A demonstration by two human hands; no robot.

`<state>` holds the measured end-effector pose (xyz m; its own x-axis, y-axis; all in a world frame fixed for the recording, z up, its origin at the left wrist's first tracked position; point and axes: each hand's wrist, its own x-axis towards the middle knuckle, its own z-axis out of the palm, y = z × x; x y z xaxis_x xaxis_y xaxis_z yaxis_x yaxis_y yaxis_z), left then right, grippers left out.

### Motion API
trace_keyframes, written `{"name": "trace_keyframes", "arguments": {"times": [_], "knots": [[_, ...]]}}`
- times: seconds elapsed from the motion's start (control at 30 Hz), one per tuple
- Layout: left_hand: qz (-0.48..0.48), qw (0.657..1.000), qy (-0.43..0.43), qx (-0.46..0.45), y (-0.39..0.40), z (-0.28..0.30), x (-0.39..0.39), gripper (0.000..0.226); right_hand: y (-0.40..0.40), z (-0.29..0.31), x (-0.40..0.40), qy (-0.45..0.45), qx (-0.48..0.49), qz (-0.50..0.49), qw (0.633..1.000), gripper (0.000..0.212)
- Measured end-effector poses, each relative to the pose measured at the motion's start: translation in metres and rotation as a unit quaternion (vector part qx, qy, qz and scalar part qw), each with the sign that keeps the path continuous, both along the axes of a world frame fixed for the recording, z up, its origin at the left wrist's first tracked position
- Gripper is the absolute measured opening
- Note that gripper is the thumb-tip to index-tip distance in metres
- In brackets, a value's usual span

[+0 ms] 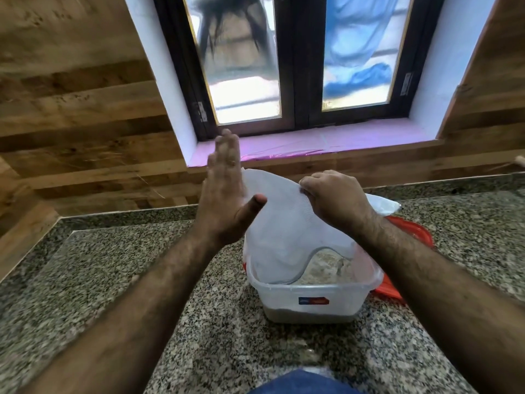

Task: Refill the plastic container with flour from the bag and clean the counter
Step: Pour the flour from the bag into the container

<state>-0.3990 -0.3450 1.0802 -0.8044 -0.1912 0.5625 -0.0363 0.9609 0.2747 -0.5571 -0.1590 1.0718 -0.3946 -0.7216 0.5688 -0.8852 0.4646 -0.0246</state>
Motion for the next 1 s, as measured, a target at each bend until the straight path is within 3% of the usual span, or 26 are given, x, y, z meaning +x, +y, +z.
{"name": "trace_keyframes", "arguments": {"times": [0.1, 0.23, 0.3, 0.47, 0.53, 0.63, 0.77, 0.9, 1.0], "knots": [[0.023, 0.982, -0.108, -0.152, -0.005, -0.002, -0.015, 0.107, -0.002, 0.001, 0.001, -0.014, 0.014, 0.004, 1.000, 0.015], [-0.005, 0.973, 0.018, -0.232, -0.018, -0.009, -0.040, 0.065, -0.003, 0.008, 0.001, -0.066, 0.001, 0.071, 0.995, 0.016], [-0.045, 0.969, 0.031, -0.242, -0.023, -0.005, -0.046, 0.056, -0.001, 0.012, -0.001, -0.079, 0.005, 0.094, 0.992, 0.019], [-0.076, 0.979, 0.021, -0.188, -0.041, 0.010, -0.053, 0.059, 0.017, 0.007, 0.001, -0.048, -0.130, 0.034, 0.990, 0.067], [-0.075, 0.983, 0.020, -0.167, -0.048, 0.016, -0.056, 0.060, 0.027, -0.010, 0.003, -0.020, -0.125, 0.061, 0.990, 0.080], [-0.073, 0.984, 0.005, -0.160, -0.053, 0.018, -0.061, 0.061, 0.034, -0.037, 0.002, -0.038, -0.030, 0.079, 0.996, 0.080], [-0.087, 0.981, 0.010, -0.172, -0.050, 0.014, -0.062, 0.063, 0.037, -0.039, 0.001, 0.017, -0.124, 0.055, 0.991, 0.082], [-0.098, 0.975, 0.053, -0.193, -0.049, 0.017, -0.062, 0.061, 0.034, -0.037, 0.001, -0.034, -0.087, 0.038, 0.995, 0.085], [-0.102, 0.967, 0.084, -0.218, -0.042, 0.011, -0.062, 0.058, 0.034, -0.035, -0.002, -0.013, -0.126, 0.023, 0.992, 0.088]]}}
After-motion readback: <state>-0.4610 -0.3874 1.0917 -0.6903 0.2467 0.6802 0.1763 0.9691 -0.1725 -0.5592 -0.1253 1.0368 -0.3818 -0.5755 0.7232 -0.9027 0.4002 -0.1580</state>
